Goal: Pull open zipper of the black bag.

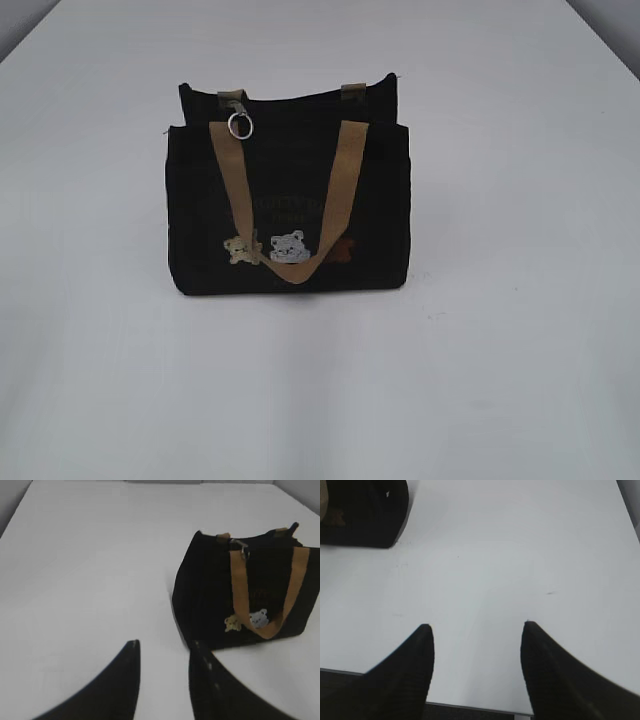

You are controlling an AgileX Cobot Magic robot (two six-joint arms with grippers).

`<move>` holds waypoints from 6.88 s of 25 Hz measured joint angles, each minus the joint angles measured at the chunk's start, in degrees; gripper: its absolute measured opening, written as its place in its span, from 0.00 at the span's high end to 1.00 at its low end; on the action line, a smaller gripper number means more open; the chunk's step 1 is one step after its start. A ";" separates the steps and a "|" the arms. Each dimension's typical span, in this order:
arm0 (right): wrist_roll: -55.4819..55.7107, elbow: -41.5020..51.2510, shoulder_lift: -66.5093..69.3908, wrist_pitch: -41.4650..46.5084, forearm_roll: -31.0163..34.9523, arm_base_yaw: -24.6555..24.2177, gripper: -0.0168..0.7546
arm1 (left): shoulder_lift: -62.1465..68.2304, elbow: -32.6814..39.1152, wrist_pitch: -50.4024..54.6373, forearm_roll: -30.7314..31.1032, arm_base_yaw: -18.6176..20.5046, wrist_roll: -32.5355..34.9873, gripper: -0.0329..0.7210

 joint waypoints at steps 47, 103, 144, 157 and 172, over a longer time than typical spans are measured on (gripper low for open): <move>-59.37 -24.31 81.60 -26.13 64.98 15.55 0.48 | 90.60 -18.40 -9.37 -79.34 -9.56 106.75 0.87; -21.02 -63.72 114.54 -14.76 47.72 13.08 0.98 | 90.71 -18.47 -8.60 -79.23 -9.60 106.79 0.87; -0.78 -12.32 57.19 0.16 -0.81 10.49 0.48 | 41.22 -4.17 -0.42 -3.52 -9.67 -8.86 0.56; -0.78 -0.82 17.00 0.12 -1.92 10.51 0.48 | 6.80 0.29 15.49 13.36 -9.67 -17.05 0.57; -0.78 -0.10 0.00 0.01 0.06 10.51 0.48 | -11.75 1.12 16.94 14.32 -9.67 -17.05 0.61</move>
